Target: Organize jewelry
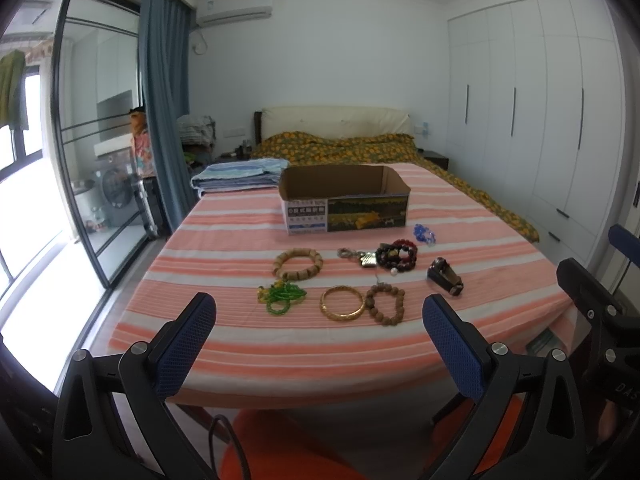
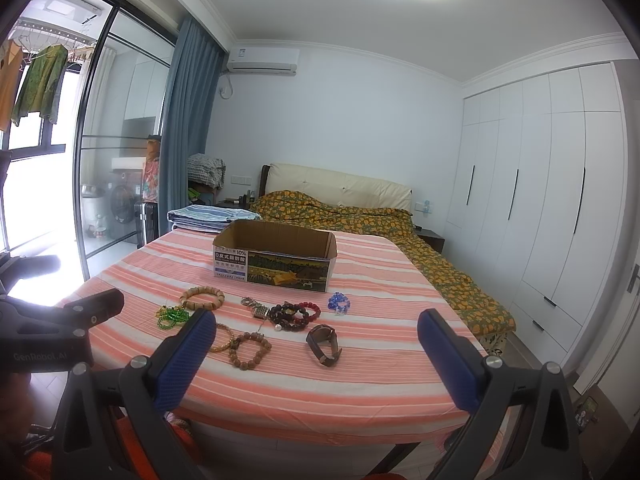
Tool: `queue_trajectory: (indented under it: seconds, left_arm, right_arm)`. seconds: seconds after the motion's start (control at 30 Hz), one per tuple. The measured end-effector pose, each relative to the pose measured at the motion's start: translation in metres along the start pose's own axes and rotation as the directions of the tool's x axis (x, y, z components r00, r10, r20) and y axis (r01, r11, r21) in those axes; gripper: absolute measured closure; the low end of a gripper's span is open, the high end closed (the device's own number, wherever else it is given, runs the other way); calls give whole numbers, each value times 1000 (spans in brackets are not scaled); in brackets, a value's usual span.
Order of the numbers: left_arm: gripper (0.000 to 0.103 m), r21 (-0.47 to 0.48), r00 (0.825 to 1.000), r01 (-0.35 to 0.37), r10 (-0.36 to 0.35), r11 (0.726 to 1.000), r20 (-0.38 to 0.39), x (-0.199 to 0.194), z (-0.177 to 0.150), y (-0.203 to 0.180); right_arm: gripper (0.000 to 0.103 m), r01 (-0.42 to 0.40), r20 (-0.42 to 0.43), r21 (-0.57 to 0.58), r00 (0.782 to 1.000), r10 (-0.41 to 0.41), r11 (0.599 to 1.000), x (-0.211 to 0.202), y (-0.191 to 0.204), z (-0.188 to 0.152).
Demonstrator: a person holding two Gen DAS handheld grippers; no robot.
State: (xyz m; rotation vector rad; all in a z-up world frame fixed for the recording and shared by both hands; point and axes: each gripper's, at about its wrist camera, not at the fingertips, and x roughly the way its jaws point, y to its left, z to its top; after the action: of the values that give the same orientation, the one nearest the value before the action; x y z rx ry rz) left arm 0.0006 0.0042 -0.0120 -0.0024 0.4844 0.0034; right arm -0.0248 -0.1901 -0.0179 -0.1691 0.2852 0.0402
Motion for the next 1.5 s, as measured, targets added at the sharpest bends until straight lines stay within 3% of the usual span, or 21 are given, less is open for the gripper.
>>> queue_trajectory:
  seconds: [0.53, 0.87, 1.03, 1.13, 1.27, 1.5]
  left_arm:
    - [0, -10, 999, -24, 24, 1000, -25, 11, 5, 7]
    - [0, -88, 990, -95, 84, 992, -116, 50, 9, 41]
    - [0, -82, 980, -132, 119, 988, -157, 79, 7, 52]
    - [0, -85, 971, -110, 89, 990, -223, 108, 4, 57]
    - [0, -140, 944, -61, 11, 988, -329, 157, -1, 64]
    - [0, -193, 891, -94, -4, 977, -454, 233, -11, 71]
  right_arm:
    - [0, -6, -22, 24, 1000, 6, 1000, 6, -6, -1]
    - [0, -18, -82, 63, 996, 23, 998, 29, -20, -7]
    - [0, -37, -127, 79, 991, 47, 996, 47, -24, -12]
    - [0, -33, -153, 93, 987, 47, 995, 59, -30, -16]
    - [0, -26, -194, 128, 980, 50, 991, 77, -40, -20]
    - [0, -39, -217, 134, 974, 68, 990, 108, -66, -18]
